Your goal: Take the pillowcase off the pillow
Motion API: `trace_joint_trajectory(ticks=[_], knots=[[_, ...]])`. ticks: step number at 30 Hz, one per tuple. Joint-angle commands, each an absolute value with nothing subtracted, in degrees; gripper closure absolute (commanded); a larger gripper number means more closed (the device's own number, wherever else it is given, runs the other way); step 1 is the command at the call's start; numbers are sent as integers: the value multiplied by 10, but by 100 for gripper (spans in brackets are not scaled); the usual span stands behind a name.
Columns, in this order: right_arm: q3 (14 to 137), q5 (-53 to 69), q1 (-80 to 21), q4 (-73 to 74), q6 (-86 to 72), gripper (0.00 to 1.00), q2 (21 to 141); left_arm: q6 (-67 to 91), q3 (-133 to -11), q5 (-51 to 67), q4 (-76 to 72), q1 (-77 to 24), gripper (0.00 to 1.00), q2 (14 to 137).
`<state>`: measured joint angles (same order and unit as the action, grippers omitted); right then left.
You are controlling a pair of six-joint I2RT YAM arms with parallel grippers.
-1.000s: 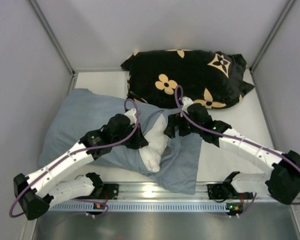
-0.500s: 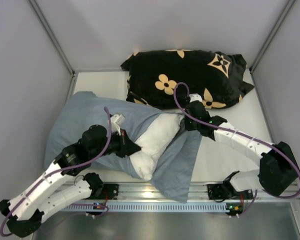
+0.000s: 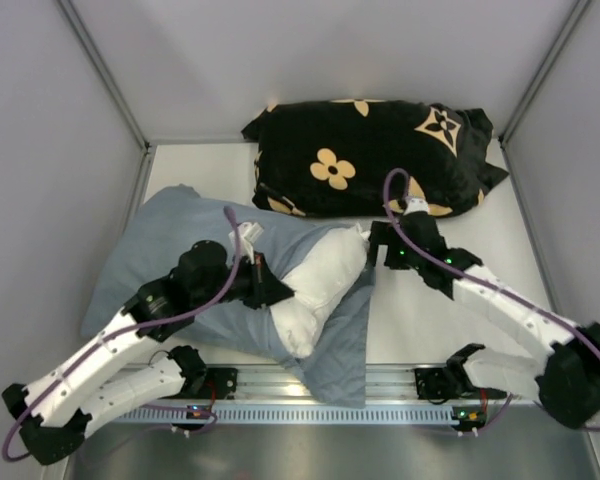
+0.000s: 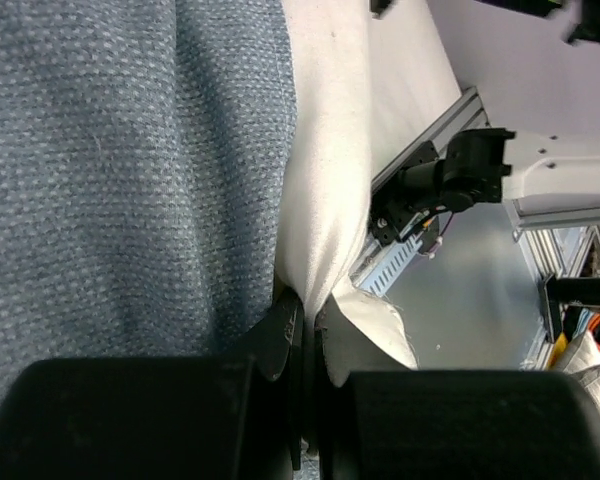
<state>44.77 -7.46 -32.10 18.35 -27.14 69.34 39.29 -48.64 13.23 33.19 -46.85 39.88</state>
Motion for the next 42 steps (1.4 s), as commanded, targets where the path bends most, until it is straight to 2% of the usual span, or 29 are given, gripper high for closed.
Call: trace_joint_trajectory(ticks=[1, 2, 3, 5, 7, 9, 11, 12, 14, 17, 25, 33, 38, 42], knots=[[391, -71, -296, 183, -326, 0, 549, 382, -507, 144, 187, -469, 100, 489], [380, -60, -294, 191, -323, 1, 525, 377, -517, 148, 179, -469, 100, 513], [369, -50, -294, 202, -322, 7, 504, 373, -528, 151, 168, -469, 100, 539], [370, -16, -294, 250, -305, 12, 464, 362, -568, 151, 150, -470, 100, 611], [382, -14, -297, 292, -281, 1, 455, 353, -608, 154, 139, -470, 100, 680], [402, -37, -298, 366, -282, 1, 454, 350, -635, 156, 138, -471, 100, 735], [396, 50, -305, 356, -272, 1, 438, 347, -661, 162, 138, -474, 100, 761], [388, 143, -307, 325, -275, 1, 422, 345, -664, 161, 137, -475, 100, 775], [368, 212, -308, 289, -321, 0, 409, 343, -663, 161, 135, -475, 54, 780], [332, 283, -315, 212, -373, 1, 389, 335, -653, 153, 135, -475, 2, 764], [287, 307, -350, 133, -412, 0, 427, 344, -576, 83, 211, -476, 1, 623], [296, 38, -412, 274, -450, 1, 415, 381, -516, 98, 229, -478, 1, 562], [266, 25, -425, 267, -480, 0, 408, 380, -524, 105, 228, -501, 1, 571], [222, 68, -439, 181, -496, 0, 438, 382, -530, 102, 228, -519, 1, 584]])
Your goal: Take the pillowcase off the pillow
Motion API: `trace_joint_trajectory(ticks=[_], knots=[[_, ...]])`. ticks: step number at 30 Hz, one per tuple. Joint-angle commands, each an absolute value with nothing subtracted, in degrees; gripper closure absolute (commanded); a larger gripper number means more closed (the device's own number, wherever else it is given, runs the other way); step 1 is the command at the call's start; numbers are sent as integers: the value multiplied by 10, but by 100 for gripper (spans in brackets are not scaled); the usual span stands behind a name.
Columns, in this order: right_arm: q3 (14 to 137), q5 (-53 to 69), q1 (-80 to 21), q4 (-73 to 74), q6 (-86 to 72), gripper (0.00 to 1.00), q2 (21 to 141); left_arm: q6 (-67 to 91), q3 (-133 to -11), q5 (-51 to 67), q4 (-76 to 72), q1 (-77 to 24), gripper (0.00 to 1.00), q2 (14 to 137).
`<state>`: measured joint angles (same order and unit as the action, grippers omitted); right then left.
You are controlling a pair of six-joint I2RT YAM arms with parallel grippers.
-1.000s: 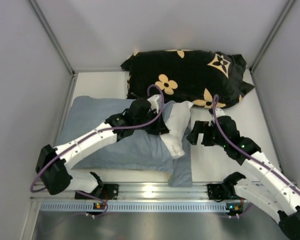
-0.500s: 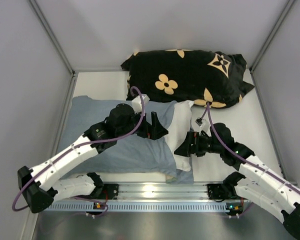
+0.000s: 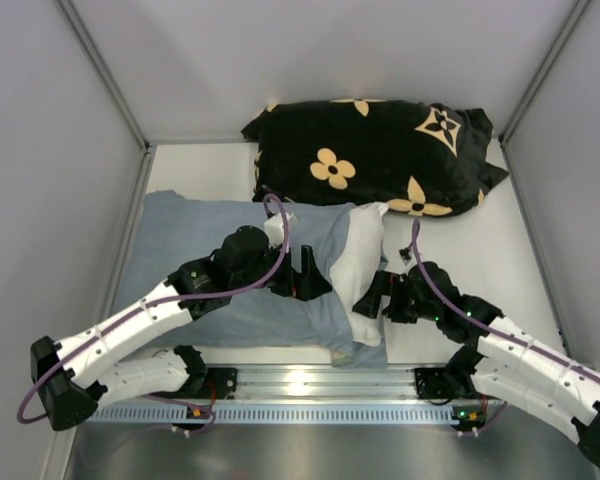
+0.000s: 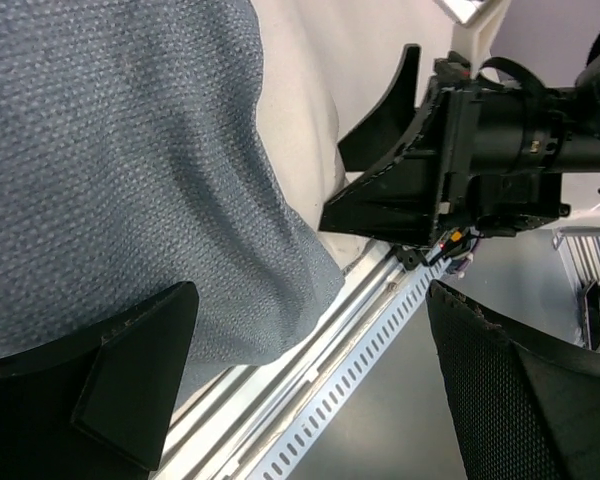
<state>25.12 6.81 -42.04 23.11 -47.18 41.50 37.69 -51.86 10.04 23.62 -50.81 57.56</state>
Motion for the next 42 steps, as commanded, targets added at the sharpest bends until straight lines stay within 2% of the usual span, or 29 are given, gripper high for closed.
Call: trace_joint_trajectory(ticks=[1, 7, 9, 10, 11, 14, 18, 25, 29, 31, 32, 33, 34, 36, 38, 42], knots=[[203, 76, -443, 158, -498, 0, 450, 382, -531, 102, 229, -525, 1, 587], [192, 115, -483, 9, -506, 1, 553, 395, -529, 79, 236, -543, 1, 606], [196, 129, -490, -23, -508, 10, 573, 398, -528, 65, 242, -547, 2, 611], [199, 132, -491, -33, -507, 18, 574, 398, -527, 59, 247, -551, 2, 613], [201, 134, -492, -55, -507, 52, 564, 400, -526, 53, 250, -555, 2, 613], [219, 114, -496, -42, -496, 100, 521, 403, -528, 28, 266, -563, 2, 613], [271, 77, -498, 49, -462, 100, 460, 403, -533, 9, 285, -568, 3, 612], [331, 48, -497, 105, -429, 100, 407, 412, -549, 10, 289, -590, 7, 639], [357, 54, -497, 112, -415, 100, 410, 423, -558, -61, 318, -606, 11, 676], [370, 55, -498, 116, -413, 100, 405, 428, -557, -93, 346, -606, 25, 695], [376, 51, -497, 119, -410, 100, 397, 432, -557, -111, 359, -606, 35, 700], [381, 47, -498, 125, -407, 100, 393, 435, -558, -155, 374, -606, 63, 705], [395, 41, -497, 140, -400, 100, 381, 445, -561, -179, 411, -606, 76, 713], [425, 13, -497, 160, -389, 100, 367, 456, -562, -244, 446, -605, 94, 715], [453, -39, -497, 203, -367, 100, 349, 475, -564, -277, 490, -598, 100, 710], [536, -140, -497, 259, -332, 100, 321, 482, -554, -303, 513, -582, 100, 669]])
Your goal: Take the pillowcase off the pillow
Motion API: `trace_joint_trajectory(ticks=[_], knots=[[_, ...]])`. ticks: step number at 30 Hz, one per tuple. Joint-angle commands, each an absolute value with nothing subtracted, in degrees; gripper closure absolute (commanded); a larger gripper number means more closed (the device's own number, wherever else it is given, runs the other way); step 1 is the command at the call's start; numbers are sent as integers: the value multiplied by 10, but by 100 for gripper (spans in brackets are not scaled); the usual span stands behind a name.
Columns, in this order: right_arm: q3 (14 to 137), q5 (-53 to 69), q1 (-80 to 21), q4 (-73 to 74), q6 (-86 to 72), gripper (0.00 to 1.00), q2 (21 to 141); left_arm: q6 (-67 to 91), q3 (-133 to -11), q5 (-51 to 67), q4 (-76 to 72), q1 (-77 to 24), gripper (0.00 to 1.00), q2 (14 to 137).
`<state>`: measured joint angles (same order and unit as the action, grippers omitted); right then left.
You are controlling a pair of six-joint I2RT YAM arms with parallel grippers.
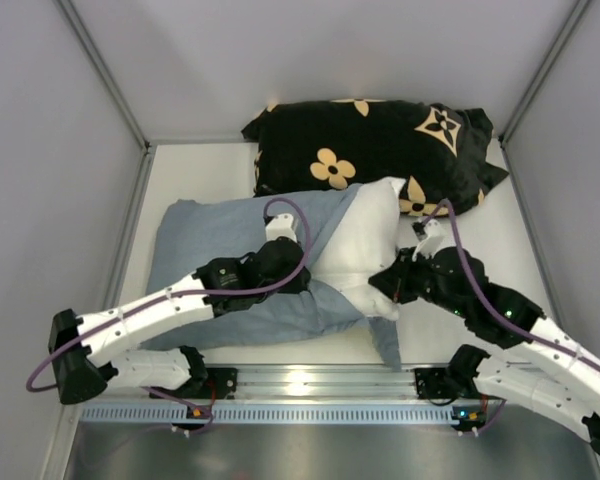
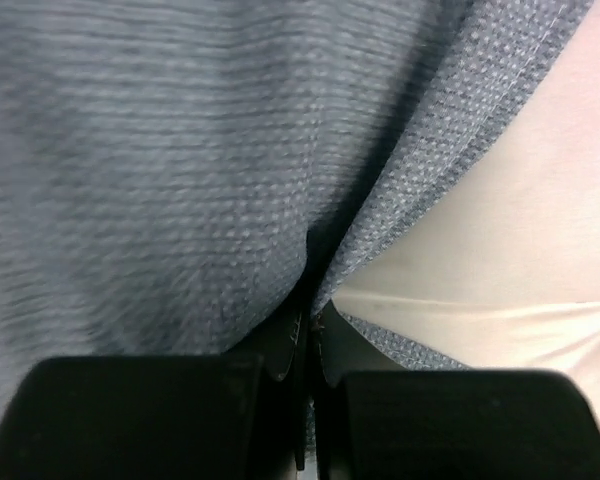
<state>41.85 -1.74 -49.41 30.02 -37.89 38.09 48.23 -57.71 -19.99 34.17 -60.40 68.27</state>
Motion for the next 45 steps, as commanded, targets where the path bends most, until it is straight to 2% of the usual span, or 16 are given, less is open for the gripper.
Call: trace_joint_trajectory(ticks=[1, 4, 9, 15, 17, 18, 20, 21, 22, 25, 30, 36, 40, 45], knots=[[548, -184, -497, 272, -322, 100, 313, 488, -552, -316, 528, -577, 100, 647], [584, -248, -497, 322, -310, 100, 295, 516, -543, -362, 586, -554, 100, 600], [564, -273, -497, 375, -329, 100, 258, 563, -555, -402, 627, -551, 100, 512], [472, -184, -497, 371, -381, 100, 249, 583, -584, -454, 658, -550, 100, 476], [425, -115, -497, 325, -383, 100, 259, 580, -598, -455, 655, -550, 98, 476], [411, -90, -497, 309, -384, 100, 271, 558, -605, -447, 630, -551, 84, 477], [376, -34, -497, 268, -387, 100, 288, 486, -615, -375, 558, -550, 49, 478], [368, -13, -497, 257, -385, 100, 310, 423, -620, -345, 522, -550, 22, 482], [360, 21, -497, 237, -385, 100, 322, 401, -635, -318, 461, -550, 13, 489], [331, 66, -498, 209, -391, 100, 356, 347, -685, -271, 421, -550, 1, 541], [279, 123, -509, 136, -409, 100, 367, 239, -852, -278, 429, -549, 1, 727], [257, 117, -528, 133, -421, 100, 365, 164, -1066, -254, 502, -532, 1, 983], [268, 104, -533, 156, -426, 100, 337, 154, -1106, -263, 519, -513, 1, 1071], [292, 83, -533, 205, -414, 100, 307, 167, -1073, -285, 525, -487, 1, 1134]])
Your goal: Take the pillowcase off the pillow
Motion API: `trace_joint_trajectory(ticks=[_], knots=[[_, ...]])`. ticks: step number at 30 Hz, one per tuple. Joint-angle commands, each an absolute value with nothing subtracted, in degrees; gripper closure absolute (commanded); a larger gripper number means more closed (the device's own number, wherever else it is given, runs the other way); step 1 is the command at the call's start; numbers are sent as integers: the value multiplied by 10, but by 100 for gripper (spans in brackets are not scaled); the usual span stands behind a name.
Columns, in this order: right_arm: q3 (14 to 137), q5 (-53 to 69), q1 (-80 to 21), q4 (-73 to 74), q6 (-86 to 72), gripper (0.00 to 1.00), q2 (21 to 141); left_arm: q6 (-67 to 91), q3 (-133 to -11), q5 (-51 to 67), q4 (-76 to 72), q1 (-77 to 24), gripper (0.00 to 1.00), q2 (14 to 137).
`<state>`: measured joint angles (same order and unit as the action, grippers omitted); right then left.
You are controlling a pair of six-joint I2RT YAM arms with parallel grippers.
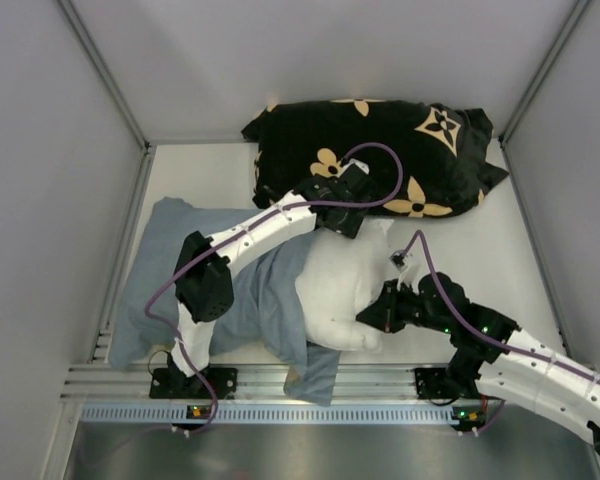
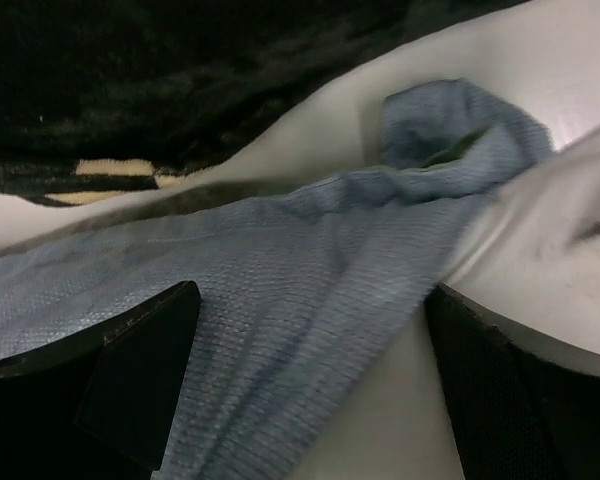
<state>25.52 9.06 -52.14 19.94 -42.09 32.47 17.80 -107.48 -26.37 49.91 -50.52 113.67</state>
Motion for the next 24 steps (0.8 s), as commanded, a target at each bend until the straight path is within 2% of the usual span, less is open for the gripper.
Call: trace_joint_trajectory(ticks=[1, 2, 3, 4, 5, 8, 9, 10, 12, 13, 14, 17, 20, 24], knots=[[298, 79, -533, 215, -412, 100, 305, 170, -1053, -291, 526, -483, 4, 1137], [301, 76, -533, 219, -407, 100, 305, 182, -1042, -300, 525, -480, 11, 1137], [303, 73, -533, 221, -406, 100, 306, 192, -1031, -325, 525, -475, 49, 1132], [308, 70, -533, 222, -404, 100, 308, 203, -1004, -339, 525, -469, 79, 1112], [309, 69, -533, 221, -403, 100, 315, 231, -988, -348, 523, -464, 100, 1097], [312, 66, -533, 220, -399, 85, 337, 273, -902, -382, 497, -447, 100, 1001], [314, 62, -533, 221, -396, 52, 343, 279, -875, -395, 483, -447, 100, 966], [318, 61, -533, 221, -392, 32, 349, 285, -845, -395, 450, -447, 100, 889], [335, 56, -533, 227, -374, 8, 365, 293, -758, -373, 423, -446, 100, 768], [343, 49, -533, 230, -369, 4, 367, 293, -732, -358, 411, -446, 100, 767], [350, 42, -533, 232, -362, 1, 369, 286, -706, -341, 381, -446, 100, 685], [390, 19, -533, 229, -338, 1, 383, 284, -617, -281, 344, -446, 100, 544], [449, 7, -533, 218, -303, 1, 436, 297, -571, -241, 341, -446, 100, 466], [539, 30, -533, 210, -243, 0, 539, 315, -539, -203, 344, -446, 100, 434]])
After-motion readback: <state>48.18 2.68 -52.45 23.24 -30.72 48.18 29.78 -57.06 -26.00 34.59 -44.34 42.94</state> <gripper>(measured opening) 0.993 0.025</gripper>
